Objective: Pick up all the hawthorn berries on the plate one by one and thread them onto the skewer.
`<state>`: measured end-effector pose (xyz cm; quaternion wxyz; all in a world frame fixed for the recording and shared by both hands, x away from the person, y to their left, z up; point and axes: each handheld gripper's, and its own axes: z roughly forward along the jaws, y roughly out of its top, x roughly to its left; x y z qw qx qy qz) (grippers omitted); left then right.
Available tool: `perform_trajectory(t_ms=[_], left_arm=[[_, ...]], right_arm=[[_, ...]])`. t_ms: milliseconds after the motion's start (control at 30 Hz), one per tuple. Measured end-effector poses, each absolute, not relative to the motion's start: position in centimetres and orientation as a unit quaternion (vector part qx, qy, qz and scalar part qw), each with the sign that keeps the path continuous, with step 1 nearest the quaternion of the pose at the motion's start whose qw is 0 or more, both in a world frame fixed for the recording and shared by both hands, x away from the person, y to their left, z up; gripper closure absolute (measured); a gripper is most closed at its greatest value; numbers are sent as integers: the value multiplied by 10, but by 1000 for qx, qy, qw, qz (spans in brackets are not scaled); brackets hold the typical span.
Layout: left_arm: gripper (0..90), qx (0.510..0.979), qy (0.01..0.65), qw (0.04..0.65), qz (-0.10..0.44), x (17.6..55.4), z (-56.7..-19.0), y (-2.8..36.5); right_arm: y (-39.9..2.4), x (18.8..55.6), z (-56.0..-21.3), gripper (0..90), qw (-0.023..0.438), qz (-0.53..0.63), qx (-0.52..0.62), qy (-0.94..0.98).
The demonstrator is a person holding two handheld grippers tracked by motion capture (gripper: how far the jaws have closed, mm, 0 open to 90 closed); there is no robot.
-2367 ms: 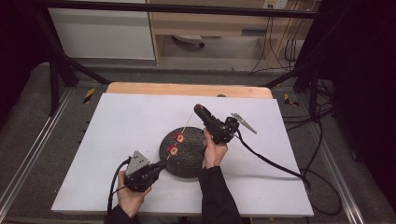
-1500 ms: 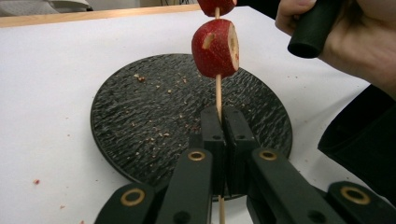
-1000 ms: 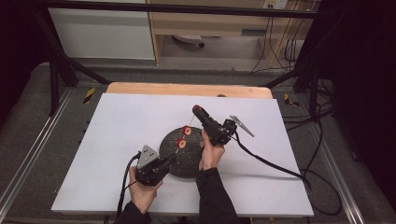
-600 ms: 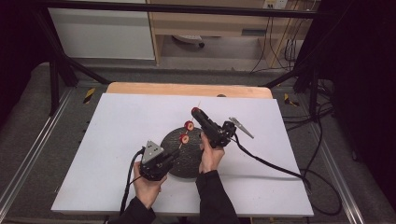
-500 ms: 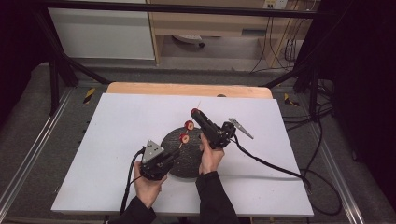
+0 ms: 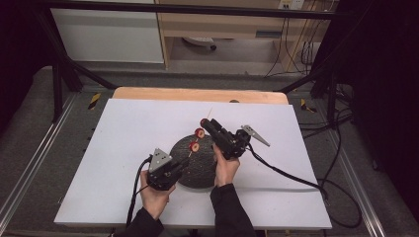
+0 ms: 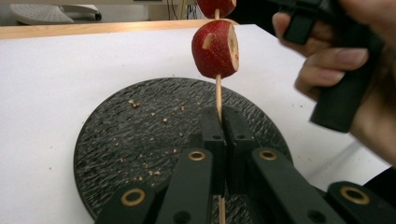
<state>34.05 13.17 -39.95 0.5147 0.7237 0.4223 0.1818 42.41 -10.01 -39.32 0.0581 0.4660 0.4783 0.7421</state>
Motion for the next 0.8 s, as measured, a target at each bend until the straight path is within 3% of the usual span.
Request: perform_trajectory(t_ms=[267,433,667,800], left_arm=[[882,729,426,507,176,340,-406,144],[882,734,423,502,174,339,-407,151],[882,743,416,496,171,340,-407,158],[882,751,411,489,167,342,-406,160]], right_arm=[[-120,419,-382,226,76,691,463,550],[-135,417,-385,110,86,633,450,624],[-157,413,-399,19,97,541,429,717],[-165,407,-405,16,101,497,418,754]])
